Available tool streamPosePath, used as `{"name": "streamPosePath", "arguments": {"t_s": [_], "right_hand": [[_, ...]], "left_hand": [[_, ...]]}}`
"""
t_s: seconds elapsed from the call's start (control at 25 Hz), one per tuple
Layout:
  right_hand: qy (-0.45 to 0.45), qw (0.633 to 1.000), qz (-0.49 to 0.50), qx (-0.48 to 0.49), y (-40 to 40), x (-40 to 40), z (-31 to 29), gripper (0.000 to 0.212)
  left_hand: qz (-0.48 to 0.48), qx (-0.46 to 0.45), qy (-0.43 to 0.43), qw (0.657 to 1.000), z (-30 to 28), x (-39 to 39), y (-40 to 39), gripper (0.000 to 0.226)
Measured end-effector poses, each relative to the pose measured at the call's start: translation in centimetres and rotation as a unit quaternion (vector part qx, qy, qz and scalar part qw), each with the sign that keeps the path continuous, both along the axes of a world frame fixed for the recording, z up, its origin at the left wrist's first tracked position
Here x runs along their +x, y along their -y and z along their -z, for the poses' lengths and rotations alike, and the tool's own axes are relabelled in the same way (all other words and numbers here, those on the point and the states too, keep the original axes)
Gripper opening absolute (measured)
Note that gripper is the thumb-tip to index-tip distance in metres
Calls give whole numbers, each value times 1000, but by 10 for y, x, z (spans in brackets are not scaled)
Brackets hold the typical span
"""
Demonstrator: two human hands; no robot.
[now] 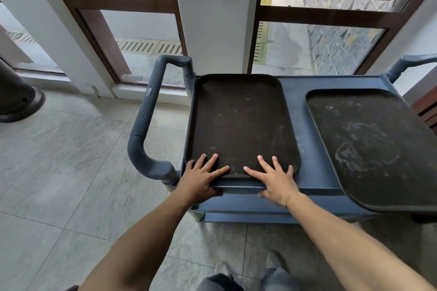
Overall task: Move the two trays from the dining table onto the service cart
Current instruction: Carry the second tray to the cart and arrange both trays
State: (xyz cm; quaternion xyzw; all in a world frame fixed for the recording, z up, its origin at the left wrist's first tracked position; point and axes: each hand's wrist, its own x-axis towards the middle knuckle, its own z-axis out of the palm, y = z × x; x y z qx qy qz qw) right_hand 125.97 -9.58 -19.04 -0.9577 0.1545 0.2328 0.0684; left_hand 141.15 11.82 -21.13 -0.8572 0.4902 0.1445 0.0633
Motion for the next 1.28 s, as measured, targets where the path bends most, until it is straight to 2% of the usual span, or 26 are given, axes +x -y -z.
{"name": "streamPosePath", "arguments": {"t_s": [0.32, 0.72, 0.92, 1.04, 1.28], "right_hand": [[37, 999, 12, -31, -15, -16, 9, 70], [6, 1000, 6, 0, -18, -21, -3, 72], [-12, 999, 14, 27, -19, -21, -15, 76], [28, 999, 21, 23, -7, -30, -23, 75], [80, 996, 46, -16, 44, -62, -34, 84]], "left_hand": [[-27, -6, 17, 999, 7, -24, -4, 60], [-54, -21, 13, 998, 1, -34, -3, 57], [-67, -16, 0, 998, -5, -36, 0, 69], [-86, -16, -11, 996, -9, -38, 5, 79], [-66, -54, 9, 996, -33, -52, 41, 93]]}}
